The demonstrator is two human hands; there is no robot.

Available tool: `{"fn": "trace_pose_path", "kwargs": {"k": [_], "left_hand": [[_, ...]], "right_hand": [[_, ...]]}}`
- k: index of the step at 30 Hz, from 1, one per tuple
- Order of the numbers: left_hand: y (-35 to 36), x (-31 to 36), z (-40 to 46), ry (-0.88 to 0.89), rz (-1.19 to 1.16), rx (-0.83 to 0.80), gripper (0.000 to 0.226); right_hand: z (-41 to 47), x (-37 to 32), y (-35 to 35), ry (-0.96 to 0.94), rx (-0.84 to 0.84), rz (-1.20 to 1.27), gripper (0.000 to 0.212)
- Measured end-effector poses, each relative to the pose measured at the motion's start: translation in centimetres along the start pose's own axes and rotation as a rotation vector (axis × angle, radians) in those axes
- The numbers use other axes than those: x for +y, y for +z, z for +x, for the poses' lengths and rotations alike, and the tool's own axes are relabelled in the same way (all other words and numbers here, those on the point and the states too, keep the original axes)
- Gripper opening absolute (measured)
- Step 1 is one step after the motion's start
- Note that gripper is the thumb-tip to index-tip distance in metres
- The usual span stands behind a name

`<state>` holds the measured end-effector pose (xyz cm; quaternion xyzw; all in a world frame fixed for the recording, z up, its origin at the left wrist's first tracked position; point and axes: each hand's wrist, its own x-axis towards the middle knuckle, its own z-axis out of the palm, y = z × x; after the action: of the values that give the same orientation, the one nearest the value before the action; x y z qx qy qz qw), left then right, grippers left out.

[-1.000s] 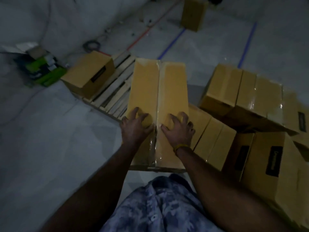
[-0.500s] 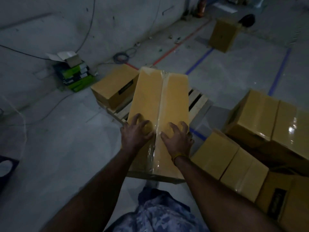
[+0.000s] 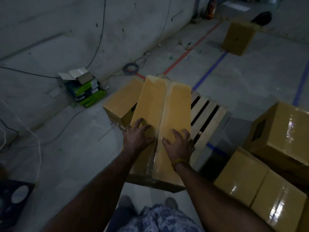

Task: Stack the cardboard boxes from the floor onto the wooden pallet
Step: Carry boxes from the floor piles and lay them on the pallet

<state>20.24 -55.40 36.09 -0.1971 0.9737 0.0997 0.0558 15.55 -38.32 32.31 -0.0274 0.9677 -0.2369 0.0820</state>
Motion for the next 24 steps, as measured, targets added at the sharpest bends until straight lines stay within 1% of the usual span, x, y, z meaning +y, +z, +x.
{"fn": "trace_pose_path", "kwargs": {"k": [5, 7, 11, 14, 19, 24], "left_hand": [[-0.6, -4.6, 6.3, 0.047, -0.017, -0.025, 0.072], [-1.2, -6.7, 9.1, 0.078, -0.019, -0.031, 0.073], [-2.9, -10.8, 15.0, 0.175, 0.041, -0.034, 0.07], [-3.9, -13.4, 19.2, 0.24, 0.037, -0.038, 0.069], [-5.0, -14.9, 24.8, 0.346, 0.037, -0.116, 0.068], [-3.8, -14.5, 30.1, 0.405, 0.003, -0.194, 0.067]], "right_hand": [[3.9, -5.2, 3.1, 0.052, 0.015, 0.014, 0.064], [5.4, -7.5, 4.5, 0.075, 0.044, 0.013, 0.063], [8.5, -12.8, 7.1, 0.134, 0.077, 0.015, 0.063], [10.6, -16.2, 8.3, 0.203, 0.088, 0.022, 0.063], [13.1, -19.8, 9.3, 0.315, 0.125, 0.013, 0.062], [17.0, -20.5, 10.5, 0.383, 0.141, 0.002, 0.065]]}}
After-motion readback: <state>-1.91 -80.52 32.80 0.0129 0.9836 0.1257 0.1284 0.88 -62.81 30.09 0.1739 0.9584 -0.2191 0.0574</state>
